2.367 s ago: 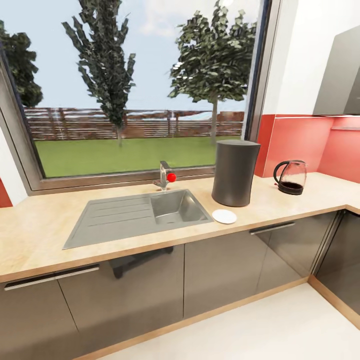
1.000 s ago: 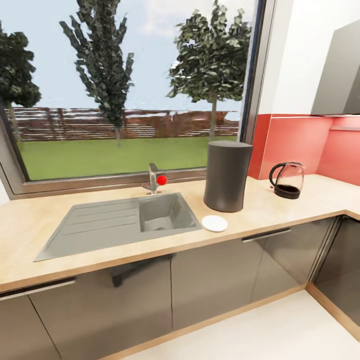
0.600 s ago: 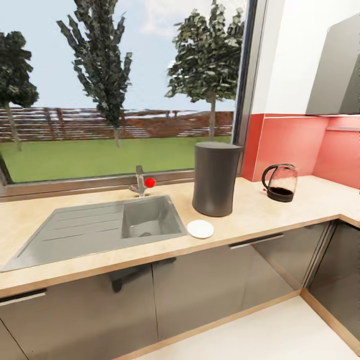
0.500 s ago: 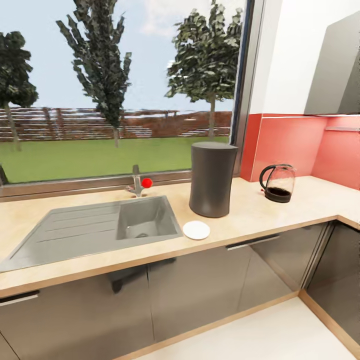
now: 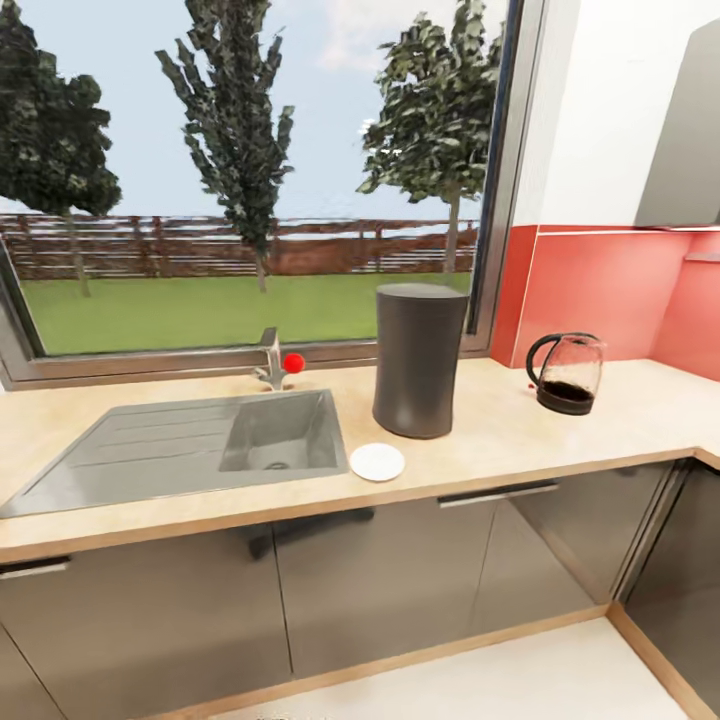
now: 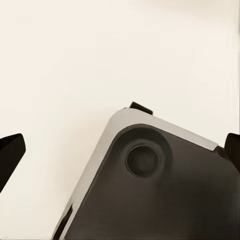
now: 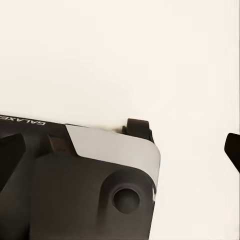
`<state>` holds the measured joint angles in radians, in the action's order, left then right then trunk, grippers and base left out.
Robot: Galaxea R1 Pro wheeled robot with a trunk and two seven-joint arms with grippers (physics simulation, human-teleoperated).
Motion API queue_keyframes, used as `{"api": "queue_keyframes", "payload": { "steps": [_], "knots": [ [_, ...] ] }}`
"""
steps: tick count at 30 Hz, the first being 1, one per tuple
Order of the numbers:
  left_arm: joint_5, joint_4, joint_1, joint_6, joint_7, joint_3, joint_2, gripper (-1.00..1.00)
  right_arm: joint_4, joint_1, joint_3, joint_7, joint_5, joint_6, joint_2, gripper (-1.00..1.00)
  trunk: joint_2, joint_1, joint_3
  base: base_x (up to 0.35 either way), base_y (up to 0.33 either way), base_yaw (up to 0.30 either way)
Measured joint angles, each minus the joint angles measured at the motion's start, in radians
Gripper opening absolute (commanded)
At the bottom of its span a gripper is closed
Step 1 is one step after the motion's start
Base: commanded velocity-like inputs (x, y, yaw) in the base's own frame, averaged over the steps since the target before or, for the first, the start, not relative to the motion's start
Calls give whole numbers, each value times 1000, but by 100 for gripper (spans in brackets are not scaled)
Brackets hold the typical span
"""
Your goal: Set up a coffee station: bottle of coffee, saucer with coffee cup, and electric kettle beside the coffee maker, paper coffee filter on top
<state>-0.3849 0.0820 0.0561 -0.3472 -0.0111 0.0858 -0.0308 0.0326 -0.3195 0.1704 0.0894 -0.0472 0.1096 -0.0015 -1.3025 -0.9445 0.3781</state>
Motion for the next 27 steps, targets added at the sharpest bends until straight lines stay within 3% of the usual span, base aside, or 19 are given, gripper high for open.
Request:
{"api": "queue_keyframes", "payload": {
  "steps": [5,13,27],
  "knots": [
    [3,0,0,1,0,-1,7,100,0,0,1,1,1,-2,-1,100,0,0,2,0,-330,198],
    [5,-1,0,1,0,-2,13,100,0,0,4,8,6,-5,-4,100,0,0,2,0,-330,21],
    [12,-2,0,0,0,-5,14,100,0,2,9,19,68,-15,-12,100,0,0,2,-72,-323,1]
  ]
}}
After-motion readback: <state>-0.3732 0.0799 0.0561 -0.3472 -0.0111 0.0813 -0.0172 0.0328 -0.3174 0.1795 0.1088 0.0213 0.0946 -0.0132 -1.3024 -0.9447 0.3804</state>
